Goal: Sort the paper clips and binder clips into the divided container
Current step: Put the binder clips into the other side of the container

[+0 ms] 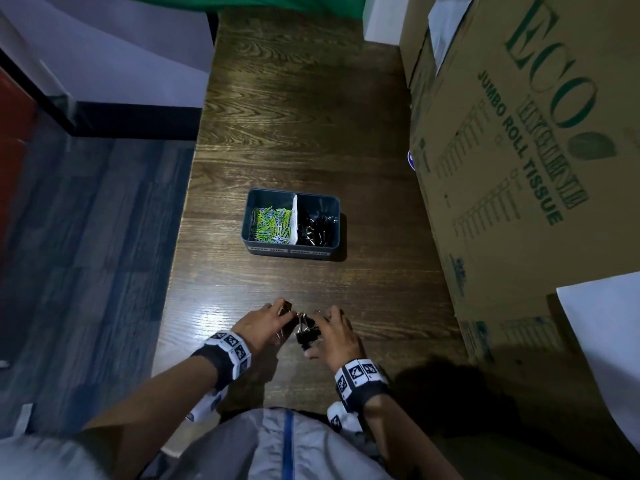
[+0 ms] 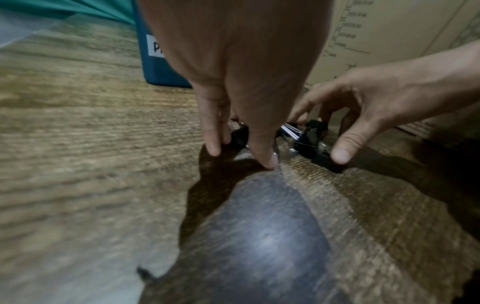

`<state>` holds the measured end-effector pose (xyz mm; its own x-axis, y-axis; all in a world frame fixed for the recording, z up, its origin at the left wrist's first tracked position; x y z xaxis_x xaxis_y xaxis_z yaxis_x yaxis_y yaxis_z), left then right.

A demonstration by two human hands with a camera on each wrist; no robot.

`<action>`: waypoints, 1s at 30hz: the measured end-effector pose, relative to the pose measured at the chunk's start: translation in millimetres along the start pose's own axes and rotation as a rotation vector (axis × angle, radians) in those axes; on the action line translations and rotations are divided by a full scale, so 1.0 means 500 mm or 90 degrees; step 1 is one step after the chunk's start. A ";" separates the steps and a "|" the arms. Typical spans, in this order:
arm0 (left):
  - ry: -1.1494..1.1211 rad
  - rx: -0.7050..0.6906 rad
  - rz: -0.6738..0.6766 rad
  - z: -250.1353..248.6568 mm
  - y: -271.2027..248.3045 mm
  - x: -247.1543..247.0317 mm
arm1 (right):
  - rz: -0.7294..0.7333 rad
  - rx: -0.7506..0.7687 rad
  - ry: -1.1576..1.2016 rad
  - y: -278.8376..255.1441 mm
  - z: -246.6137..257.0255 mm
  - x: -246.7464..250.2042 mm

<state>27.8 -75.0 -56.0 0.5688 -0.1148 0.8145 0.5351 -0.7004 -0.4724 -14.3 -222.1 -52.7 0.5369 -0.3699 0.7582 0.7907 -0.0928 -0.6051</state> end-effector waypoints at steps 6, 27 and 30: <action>-0.109 0.115 -0.089 -0.009 -0.001 0.011 | -0.030 -0.038 0.076 0.019 -0.003 0.025; -0.144 0.099 -0.407 -0.002 -0.020 0.248 | -0.204 -0.108 0.194 -0.005 -0.051 0.143; -0.148 0.111 -0.470 0.002 0.020 0.346 | -0.240 -0.087 0.250 0.001 -0.027 0.198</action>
<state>132.2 -101.2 80.0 0.1344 0.4997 0.8557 0.9038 -0.4159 0.1009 35.4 -271.5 18.5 0.0530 -0.6020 0.7967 0.8474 -0.3950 -0.3549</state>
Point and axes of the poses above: each hand's wrist, its own y-axis towards the middle knuckle, its own x-axis out of the back of the hand, z = x × y, the point moved 7 cm from there along y, towards the middle knuckle, and after that the axes turned 7 degrees about -x, right-handed, at the moved point
